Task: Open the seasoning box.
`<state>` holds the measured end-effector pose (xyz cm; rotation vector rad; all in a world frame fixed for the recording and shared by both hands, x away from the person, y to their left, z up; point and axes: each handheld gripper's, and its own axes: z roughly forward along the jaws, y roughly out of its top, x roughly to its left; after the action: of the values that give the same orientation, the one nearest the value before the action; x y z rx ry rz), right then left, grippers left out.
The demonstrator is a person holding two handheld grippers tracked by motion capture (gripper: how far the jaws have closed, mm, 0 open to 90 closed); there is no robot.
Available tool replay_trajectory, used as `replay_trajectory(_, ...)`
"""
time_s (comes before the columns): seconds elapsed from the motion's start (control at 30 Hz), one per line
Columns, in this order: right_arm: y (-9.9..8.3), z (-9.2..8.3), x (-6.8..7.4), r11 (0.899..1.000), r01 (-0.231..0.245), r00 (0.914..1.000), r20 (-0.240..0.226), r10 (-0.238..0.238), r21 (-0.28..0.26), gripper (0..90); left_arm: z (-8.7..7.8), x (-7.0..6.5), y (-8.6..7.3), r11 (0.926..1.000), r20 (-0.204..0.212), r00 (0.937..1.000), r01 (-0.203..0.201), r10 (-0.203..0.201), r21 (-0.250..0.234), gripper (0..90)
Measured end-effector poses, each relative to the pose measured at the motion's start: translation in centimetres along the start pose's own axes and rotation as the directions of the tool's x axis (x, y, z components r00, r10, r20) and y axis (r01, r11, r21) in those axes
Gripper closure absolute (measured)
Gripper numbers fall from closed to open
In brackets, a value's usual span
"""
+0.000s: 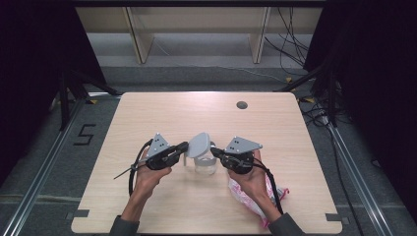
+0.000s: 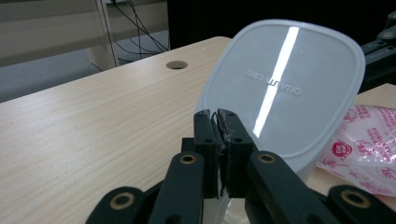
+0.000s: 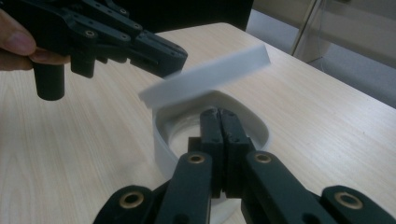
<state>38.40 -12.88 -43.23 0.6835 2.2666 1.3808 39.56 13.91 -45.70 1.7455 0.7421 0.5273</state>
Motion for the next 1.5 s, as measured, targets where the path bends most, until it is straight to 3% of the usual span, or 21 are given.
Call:
replay_trajectory(0.17,0.5,0.2,0.2,1.0,0.012,0.9999,-0.008,-0.012,-0.006,90.0,-0.1,0.1,0.0,1.0,-0.002,1.0,-0.006,0.006,0.001,83.4)
replay_trajectory(0.2,0.5,0.3,0.3,1.0,0.005,1.0,-0.004,-0.005,-0.007,90.0,-0.1,0.2,-0.1,0.9999,-0.008,0.9999,0.012,-0.012,-0.001,81.5)
replay_trajectory(0.33,0.7,0.5,0.5,1.0,0.01,0.9999,-0.007,-0.011,-0.021,90.0,-0.9,0.6,0.0,0.999,-0.024,0.9988,0.042,-0.042,-0.013,68.1)
replay_trajectory(0.37,0.7,0.5,0.5,1.0,0.0,0.9998,-0.019,0.0,-0.012,90.0,-1.2,0.8,0.0,0.9996,-0.032,0.9991,0.028,-0.028,-0.006,63.4)
replay_trajectory(0.4,0.8,0.5,0.6,1.0,0.005,0.9998,-0.02,-0.005,-0.011,90.0,-1.4,0.9,-0.2,0.9987,-0.028,0.9983,0.051,-0.051,-0.003,59.2)
replay_trajectory(0.47,0.9,0.6,0.6,1.0,0.012,0.9998,-0.013,-0.012,-0.021,90.0,-1.9,0.8,-0.5,0.9984,-0.034,0.9979,0.056,-0.055,0.01,54.1)
replay_trajectory(0.5,1.0,0.7,0.8,1.0,0.008,0.9997,-0.021,-0.008,-0.018,90.0,-2.2,0.8,-0.6,0.9991,-0.035,0.9987,0.037,-0.036,0.021,51.0)
replay_trajectory(0.53,1.0,0.8,0.8,0.999,0.024,0.9996,-0.016,-0.024,-0.031,90.0,-2.3,0.7,-0.7,0.9985,-0.034,0.9982,0.05,-0.049,0.023,46.4)
replay_trajectory(0.57,1.1,0.8,0.9,0.999,0.028,0.9995,-0.014,-0.028,-0.033,90.0,-2.6,0.6,-0.9,0.9991,-0.044,0.9989,0.016,-0.014,0.039,44.0)
replay_trajectory(0.63,1.2,0.8,1.0,0.999,0.029,0.9994,-0.02,-0.03,-0.029,90.0,-3.1,0.3,-1.4,0.9982,-0.063,0.998,-0.002,0.006,0.059,40.8)
replay_trajectory(0.7,1.4,1.0,1.3,0.999,0.033,0.9991,-0.024,-0.033,-0.035,90.0,-3.5,0.1,-1.8,0.9968,-0.073,0.9973,-0.002,0.008,0.08,36.9)
replay_trajectory(0.8,1.5,1.2,1.5,0.999,0.033,0.9992,-0.022,-0.034,-0.044,90.0,-3.6,0.0,-2.2,0.9963,-0.081,0.9966,-0.003,0.01,0.086,34.8)
replay_trajectory(0.87,1.6,1.3,1.5,0.999,0.036,0.999,-0.026,-0.037,-0.038,90.0,-3.6,-0.5,-2.5,0.9952,-0.086,0.9962,0.024,-0.015,0.095,33.7)
replay_trajectory(0.97,1.7,1.6,1.7,0.999,0.04,0.9989,-0.025,-0.041,-0.033,90.0,-3.8,-1.0,-2.7,0.9966,-0.074,0.9964,0.048,-0.043,0.068,33.6)
replay_trajectory(1.03,1.7,1.6,1.8,0.999,0.026,0.9991,-0.034,-0.027,-0.025,90.0,-3.9,-1.4,-2.7,0.9967,-0.077,0.997,0.019,-0.013,0.078,33.2)
replay_trajectory(1.23,2.2,2.1,2.5,0.998,0.044,0.9981,-0.041,-0.046,-0.048,90.0,-4.2,-2.1,-3.1,0.9967,-0.088,0.9959,0.03,-0.023,0.076,32.3)
replay_trajectory(1.27,2.3,2.3,2.6,0.997,0.064,0.9965,-0.05,-0.067,-0.049,90.0,-4.1,-2.1,-3.3,0.9964,-0.087,0.996,0.03,-0.023,0.079,32.2)
replay_trajectory(1.3,2.3,2.4,2.7,0.996,0.068,0.9961,-0.052,-0.071,-0.049,90.0,-4.2,-2.1,-3.3,0.9958,-0.09,0.996,0.009,-0.001,0.092,32.1)
replay_trajectory(1.37,2.3,2.4,3.0,0.998,0.051,0.9973,-0.051,-0.053,-0.041,90.0,-4.1,-2.2,-3.8,0.9945,-0.093,0.9951,0.042,-0.033,0.095,31.7)
replay_trajectory(1.47,2.5,2.4,2.8,0.997,0.058,0.9955,-0.072,-0.063,-0.059,90.0,-4.1,-2.3,-4.1,0.9931,-0.099,0.994,0.056,-0.045,0.103,31.5)
replay_trajectory(1.5,2.5,2.3,2.8,0.996,0.059,0.9961,-0.062,-0.063,-0.061,90.0,-4.1,-2.1,-4.1,0.9939,-0.093,0.9954,0.031,-0.021,0.106,31.4)
